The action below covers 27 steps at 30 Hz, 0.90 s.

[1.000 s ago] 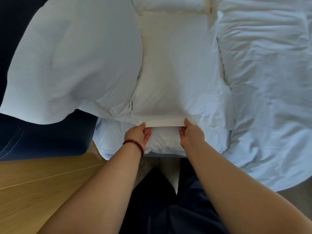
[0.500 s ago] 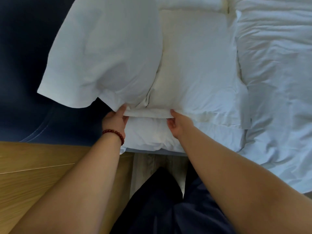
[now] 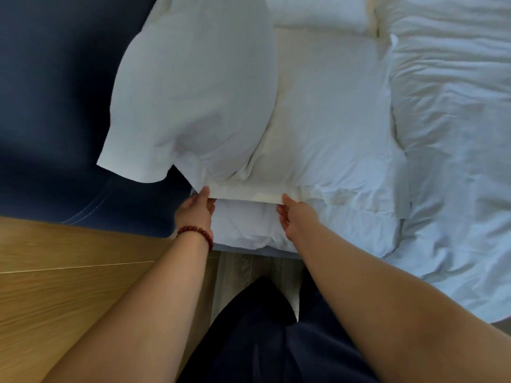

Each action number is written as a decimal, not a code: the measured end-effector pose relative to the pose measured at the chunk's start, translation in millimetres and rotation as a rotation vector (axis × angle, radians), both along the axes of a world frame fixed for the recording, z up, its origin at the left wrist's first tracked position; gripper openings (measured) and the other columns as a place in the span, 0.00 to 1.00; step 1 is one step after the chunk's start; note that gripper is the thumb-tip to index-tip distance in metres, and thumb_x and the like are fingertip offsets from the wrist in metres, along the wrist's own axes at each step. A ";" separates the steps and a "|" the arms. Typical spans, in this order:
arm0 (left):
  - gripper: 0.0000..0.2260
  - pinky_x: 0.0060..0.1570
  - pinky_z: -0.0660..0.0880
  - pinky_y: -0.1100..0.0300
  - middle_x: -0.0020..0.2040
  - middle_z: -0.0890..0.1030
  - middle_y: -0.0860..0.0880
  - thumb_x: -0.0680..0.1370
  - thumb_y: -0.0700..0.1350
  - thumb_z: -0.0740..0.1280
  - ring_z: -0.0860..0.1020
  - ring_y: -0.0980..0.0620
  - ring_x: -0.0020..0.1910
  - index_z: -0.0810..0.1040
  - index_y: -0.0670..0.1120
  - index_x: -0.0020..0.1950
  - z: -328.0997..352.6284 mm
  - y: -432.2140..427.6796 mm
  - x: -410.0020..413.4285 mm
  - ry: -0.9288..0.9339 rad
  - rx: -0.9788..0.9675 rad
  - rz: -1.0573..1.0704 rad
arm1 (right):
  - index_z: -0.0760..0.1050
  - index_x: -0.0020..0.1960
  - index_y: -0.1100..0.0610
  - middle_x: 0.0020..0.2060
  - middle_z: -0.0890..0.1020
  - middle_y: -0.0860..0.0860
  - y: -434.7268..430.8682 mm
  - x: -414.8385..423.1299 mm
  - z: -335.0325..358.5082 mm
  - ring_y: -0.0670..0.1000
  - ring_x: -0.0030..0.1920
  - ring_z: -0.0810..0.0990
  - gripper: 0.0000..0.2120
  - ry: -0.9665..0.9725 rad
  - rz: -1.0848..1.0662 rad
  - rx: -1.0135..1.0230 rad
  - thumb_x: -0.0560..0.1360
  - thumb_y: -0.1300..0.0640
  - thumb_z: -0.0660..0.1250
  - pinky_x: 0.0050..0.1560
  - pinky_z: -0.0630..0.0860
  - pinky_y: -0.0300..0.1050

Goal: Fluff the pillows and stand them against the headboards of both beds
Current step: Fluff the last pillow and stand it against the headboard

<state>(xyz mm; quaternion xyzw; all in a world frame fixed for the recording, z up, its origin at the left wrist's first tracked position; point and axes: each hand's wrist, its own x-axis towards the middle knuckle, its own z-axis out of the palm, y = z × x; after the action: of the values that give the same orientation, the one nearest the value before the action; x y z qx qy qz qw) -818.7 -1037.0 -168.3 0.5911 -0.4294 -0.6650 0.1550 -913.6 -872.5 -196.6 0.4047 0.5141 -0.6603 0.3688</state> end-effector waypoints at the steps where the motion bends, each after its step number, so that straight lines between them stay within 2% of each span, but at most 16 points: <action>1: 0.06 0.45 0.78 0.65 0.48 0.84 0.50 0.75 0.49 0.73 0.83 0.57 0.47 0.80 0.49 0.47 3.5 -1.0 0.3 0.009 0.005 -0.020 | 0.76 0.51 0.59 0.42 0.83 0.52 0.5 0.0 2.6 0.47 0.42 0.81 0.09 -0.011 0.015 -0.023 0.76 0.54 0.70 0.37 0.75 0.38; 4: 0.04 0.53 0.78 0.61 0.54 0.83 0.49 0.77 0.47 0.72 0.81 0.57 0.50 0.79 0.50 0.49 17.3 3.7 2.4 0.031 0.006 -0.084 | 0.76 0.48 0.57 0.45 0.83 0.50 3.4 1.9 16.0 0.47 0.44 0.81 0.10 -0.035 0.127 -0.056 0.77 0.49 0.68 0.38 0.75 0.38; 6: 0.07 0.53 0.76 0.63 0.57 0.82 0.54 0.76 0.46 0.72 0.79 0.61 0.51 0.78 0.54 0.51 31.0 10.2 7.5 0.070 -0.064 -0.135 | 0.78 0.48 0.57 0.45 0.84 0.49 6.9 2.6 26.2 0.46 0.44 0.81 0.12 0.001 0.221 -0.050 0.77 0.47 0.68 0.37 0.75 0.36; 9: 0.13 0.49 0.75 0.70 0.52 0.83 0.61 0.75 0.43 0.73 0.80 0.65 0.53 0.77 0.58 0.55 61.4 17.8 11.5 0.268 -0.179 -0.171 | 0.80 0.50 0.57 0.43 0.86 0.48 5.7 -0.6 50.5 0.45 0.41 0.83 0.12 0.130 0.296 -0.091 0.77 0.48 0.69 0.34 0.75 0.36; 11: 0.15 0.52 0.75 0.71 0.57 0.83 0.58 0.76 0.42 0.72 0.79 0.62 0.58 0.77 0.52 0.61 83.1 18.4 13.3 0.367 -0.261 -0.139 | 0.81 0.50 0.56 0.43 0.87 0.48 -4.3 -8.8 77.5 0.46 0.42 0.84 0.11 0.289 0.353 -0.166 0.76 0.49 0.69 0.35 0.75 0.36; 13: 0.19 0.58 0.74 0.67 0.61 0.81 0.51 0.76 0.43 0.71 0.78 0.57 0.61 0.75 0.45 0.66 106.2 18.2 14.6 0.438 -0.336 -0.090 | 0.82 0.49 0.55 0.45 0.86 0.49 -19.3 -18.8 112.4 0.48 0.45 0.85 0.10 0.505 0.453 -0.226 0.75 0.49 0.70 0.40 0.76 0.38; 14: 0.19 0.58 0.75 0.65 0.62 0.81 0.51 0.76 0.44 0.72 0.78 0.56 0.61 0.74 0.45 0.66 116.1 17.9 14.4 0.470 -0.350 -0.048 | 0.83 0.48 0.53 0.46 0.86 0.49 -27.8 -23.6 131.2 0.49 0.46 0.85 0.09 0.615 0.509 -0.251 0.75 0.49 0.70 0.42 0.76 0.40; 17: 0.16 0.54 0.75 0.67 0.59 0.83 0.53 0.75 0.47 0.72 0.79 0.57 0.59 0.76 0.49 0.62 140.1 19.3 9.5 0.510 -0.381 0.066 | 0.84 0.44 0.49 0.45 0.86 0.47 -52.8 -34.3 179.0 0.47 0.47 0.85 0.07 0.919 0.668 -0.306 0.75 0.48 0.68 0.45 0.77 0.40; 20: 0.15 0.49 0.76 0.68 0.55 0.84 0.54 0.72 0.54 0.74 0.81 0.58 0.55 0.81 0.51 0.57 156.0 22.7 1.9 0.474 -0.383 0.201 | 0.83 0.48 0.47 0.45 0.85 0.41 -74.5 -43.1 206.5 0.39 0.48 0.82 0.07 1.208 0.852 -0.253 0.76 0.48 0.67 0.50 0.76 0.33; 22: 0.15 0.50 0.79 0.62 0.52 0.85 0.53 0.68 0.60 0.73 0.82 0.55 0.53 0.84 0.52 0.48 162.4 22.8 0.4 0.421 -0.327 0.317 | 0.81 0.53 0.47 0.48 0.83 0.38 -85.6 -47.4 212.1 0.36 0.51 0.79 0.08 1.453 0.987 -0.157 0.78 0.48 0.65 0.52 0.73 0.28; 24: 0.09 0.52 0.79 0.54 0.48 0.85 0.52 0.70 0.58 0.73 0.82 0.51 0.52 0.86 0.53 0.41 164.1 19.5 1.6 0.391 -0.271 0.422 | 0.78 0.61 0.52 0.56 0.81 0.44 -93.2 -51.3 213.5 0.41 0.57 0.77 0.15 1.830 1.118 -0.111 0.79 0.47 0.61 0.61 0.72 0.37; 26: 0.06 0.48 0.81 0.55 0.41 0.85 0.55 0.70 0.56 0.74 0.83 0.51 0.50 0.86 0.56 0.36 166.5 14.7 4.7 0.363 -0.225 0.558 | 0.72 0.69 0.55 0.66 0.76 0.50 -103.0 -67.2 213.2 0.49 0.67 0.72 0.23 2.315 1.439 -0.113 0.80 0.43 0.57 0.70 0.64 0.46; 27: 0.06 0.46 0.81 0.55 0.37 0.85 0.57 0.70 0.56 0.74 0.83 0.51 0.48 0.85 0.57 0.34 166.7 12.9 6.3 0.319 -0.221 0.601 | 0.68 0.73 0.54 0.71 0.72 0.50 -112.9 -88.8 212.3 0.50 0.71 0.67 0.27 2.471 1.652 -0.038 0.79 0.41 0.55 0.72 0.58 0.48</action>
<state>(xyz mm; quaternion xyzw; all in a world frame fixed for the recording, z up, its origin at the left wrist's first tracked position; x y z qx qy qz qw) -812.4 -1024.0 -1.6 0.5591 -0.2762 -0.6233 0.4718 -1002.4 -985.4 15.7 -0.8021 0.5645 -0.1932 -0.0240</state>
